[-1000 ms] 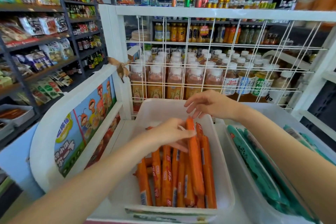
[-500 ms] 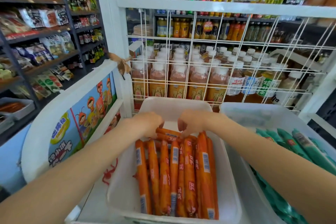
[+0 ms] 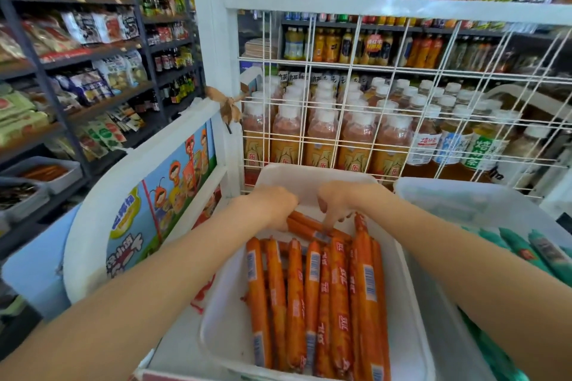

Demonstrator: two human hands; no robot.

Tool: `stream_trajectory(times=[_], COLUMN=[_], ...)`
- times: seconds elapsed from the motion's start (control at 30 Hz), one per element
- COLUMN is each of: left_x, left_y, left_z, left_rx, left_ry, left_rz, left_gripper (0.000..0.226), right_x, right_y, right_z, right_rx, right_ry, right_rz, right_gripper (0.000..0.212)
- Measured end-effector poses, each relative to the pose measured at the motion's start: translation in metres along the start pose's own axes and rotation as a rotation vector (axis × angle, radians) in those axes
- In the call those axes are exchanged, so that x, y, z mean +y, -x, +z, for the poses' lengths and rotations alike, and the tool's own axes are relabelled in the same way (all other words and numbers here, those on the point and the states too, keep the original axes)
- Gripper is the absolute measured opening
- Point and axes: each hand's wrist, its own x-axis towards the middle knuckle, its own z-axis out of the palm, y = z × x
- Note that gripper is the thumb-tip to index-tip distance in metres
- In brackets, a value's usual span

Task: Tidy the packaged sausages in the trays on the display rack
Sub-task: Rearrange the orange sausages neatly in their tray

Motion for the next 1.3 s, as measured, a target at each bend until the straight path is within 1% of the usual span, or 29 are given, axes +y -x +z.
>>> stream_trajectory(times=[0.07, 0.17, 0.27, 0.37, 0.47, 0.57, 0.67, 0.73, 0.8, 0.87, 0.93, 0.97, 1.03, 1.13, 1.2, 1.3], left_x=[0.003, 0.009, 0.01, 0.007, 0.006, 0.013, 0.024, 0.029, 0.032, 0.034, 0.034, 0.033, 0.03, 0.027, 0.027, 0.028], left_y=[-0.003, -0.004, 0.0, 0.004, 0.006, 0.005, 0.008, 0.009, 0.01, 0.01, 0.01, 0.01, 0.013, 0.02, 0.023, 0.03], left_z=[0.002, 0.004, 0.006, 0.007, 0.006, 0.002, -0.003, -0.004, -0.004, -0.003, -0.001, -0.001, -0.001, -0.007, -0.011, -0.015], left_rx=[-0.001, 0.009, 0.04, 0.119, 0.23, 0.329, 0.364, 0.409, 0.459, 0.472, 0.464, 0.464, 0.474, 0.504, 0.515, 0.499], left_ry=[-0.025, -0.024, 0.01, 0.072, 0.193, 0.314, 0.491, 0.534, 0.566, 0.628, 0.65, 0.652, 0.651, 0.61, 0.609, 0.673], left_rz=[0.005, 0.032, 0.064, 0.093, 0.081, 0.083, 0.118, 0.124, 0.132, 0.146, 0.145, 0.147, 0.149, 0.143, 0.152, 0.178], left_gripper=[0.038, 0.031, 0.034, 0.044, 0.049, 0.06, 0.06, 0.06, 0.053, 0.047, 0.051, 0.054, 0.056, 0.052, 0.047, 0.047], right_x=[-0.001, -0.002, -0.001, 0.005, 0.014, 0.021, 0.024, 0.027, 0.028, 0.028, 0.025, 0.024, 0.023, 0.02, 0.018, 0.017], right_y=[-0.001, -0.002, 0.002, 0.008, 0.017, 0.031, 0.046, 0.051, 0.056, 0.061, 0.069, 0.074, 0.085, 0.1, 0.103, 0.105], right_z=[0.006, 0.017, 0.021, 0.012, -0.009, -0.017, -0.009, -0.003, 0.0, 0.001, 0.001, 0.0, -0.002, -0.009, -0.012, -0.017], right_rx=[0.002, -0.02, 0.013, 0.178, 0.271, 0.38, 0.532, 0.62, 0.671, 0.677, 0.673, 0.669, 0.654, 0.606, 0.589, 0.58], right_ry=[0.086, 0.121, 0.096, 0.048, -0.11, -0.25, -0.324, -0.441, -0.529, -0.514, -0.516, -0.557, -0.732, -1.022, -1.102, -1.159], right_rz=[0.024, 0.037, 0.03, 0.015, -0.035, -0.117, -0.203, -0.196, -0.192, -0.204, -0.221, -0.236, -0.292, -0.373, -0.404, -0.425], right_gripper=[0.05, 0.028, 0.026, 0.034, 0.036, 0.041, 0.035, 0.037, 0.041, 0.041, 0.04, 0.039, 0.032, 0.023, 0.023, 0.023])
